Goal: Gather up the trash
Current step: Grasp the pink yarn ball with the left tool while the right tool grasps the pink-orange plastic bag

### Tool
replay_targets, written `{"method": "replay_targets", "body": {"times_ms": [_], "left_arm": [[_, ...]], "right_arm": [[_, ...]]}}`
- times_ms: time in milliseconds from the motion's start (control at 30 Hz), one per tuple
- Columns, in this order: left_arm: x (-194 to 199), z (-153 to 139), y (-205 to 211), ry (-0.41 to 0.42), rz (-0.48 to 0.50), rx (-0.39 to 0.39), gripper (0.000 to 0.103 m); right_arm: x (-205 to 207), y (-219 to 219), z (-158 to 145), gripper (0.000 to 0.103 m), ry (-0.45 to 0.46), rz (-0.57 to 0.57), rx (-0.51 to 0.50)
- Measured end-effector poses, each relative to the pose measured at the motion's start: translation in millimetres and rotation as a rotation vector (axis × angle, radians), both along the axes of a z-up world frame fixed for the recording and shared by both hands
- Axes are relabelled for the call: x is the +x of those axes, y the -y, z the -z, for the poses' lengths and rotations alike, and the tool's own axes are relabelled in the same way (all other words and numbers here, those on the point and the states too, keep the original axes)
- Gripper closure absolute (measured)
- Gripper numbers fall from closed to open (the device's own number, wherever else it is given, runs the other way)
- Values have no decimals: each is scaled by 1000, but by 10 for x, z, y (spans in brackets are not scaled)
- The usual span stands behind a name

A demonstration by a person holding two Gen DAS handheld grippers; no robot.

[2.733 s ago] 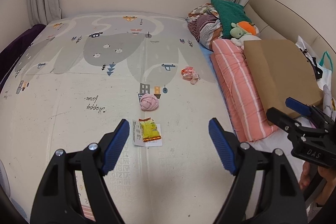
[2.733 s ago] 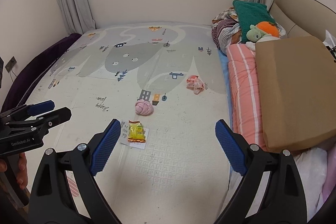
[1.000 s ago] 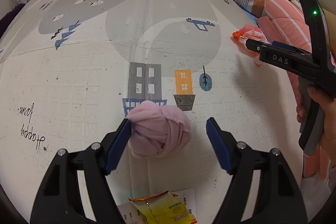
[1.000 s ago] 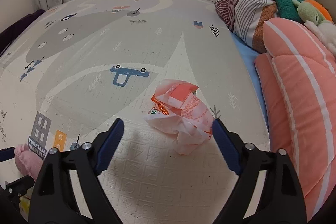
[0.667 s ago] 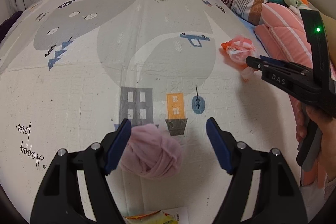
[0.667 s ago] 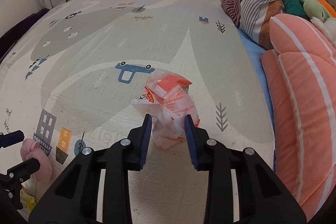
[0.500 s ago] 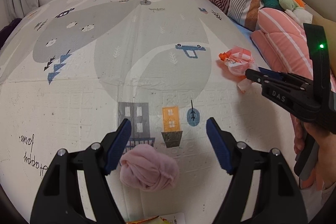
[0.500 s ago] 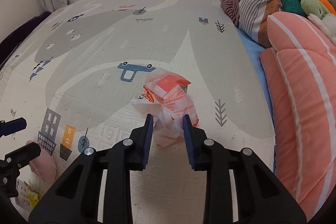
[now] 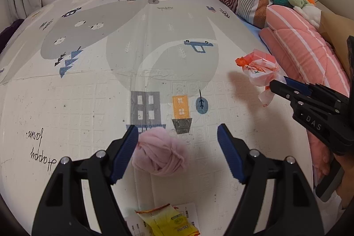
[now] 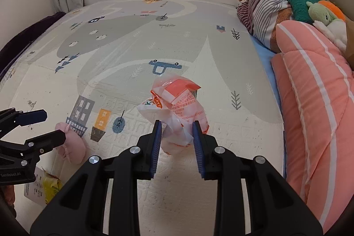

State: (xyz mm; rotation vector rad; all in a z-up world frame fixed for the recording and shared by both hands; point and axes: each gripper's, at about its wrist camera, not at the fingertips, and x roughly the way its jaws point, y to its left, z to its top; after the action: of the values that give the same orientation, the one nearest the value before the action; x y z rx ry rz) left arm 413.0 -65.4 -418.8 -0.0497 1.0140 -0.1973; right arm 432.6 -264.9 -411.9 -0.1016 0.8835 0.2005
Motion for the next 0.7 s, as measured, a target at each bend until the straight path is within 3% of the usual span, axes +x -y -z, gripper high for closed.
{"method": "replay_targets", "body": {"times_ms": [333, 600, 700], "left_arm": [[-90, 186, -41, -41, -12, 18, 30], [-72, 507, -46, -100, -31, 110, 30], [-57, 584, -59, -110, -30, 89, 30]], "right_arm": [[-323, -77, 72, 76, -36, 4, 8], [-461, -211, 197, 76, -70, -24, -4], [-506, -274, 202, 76, -73, -41, -9]]}}
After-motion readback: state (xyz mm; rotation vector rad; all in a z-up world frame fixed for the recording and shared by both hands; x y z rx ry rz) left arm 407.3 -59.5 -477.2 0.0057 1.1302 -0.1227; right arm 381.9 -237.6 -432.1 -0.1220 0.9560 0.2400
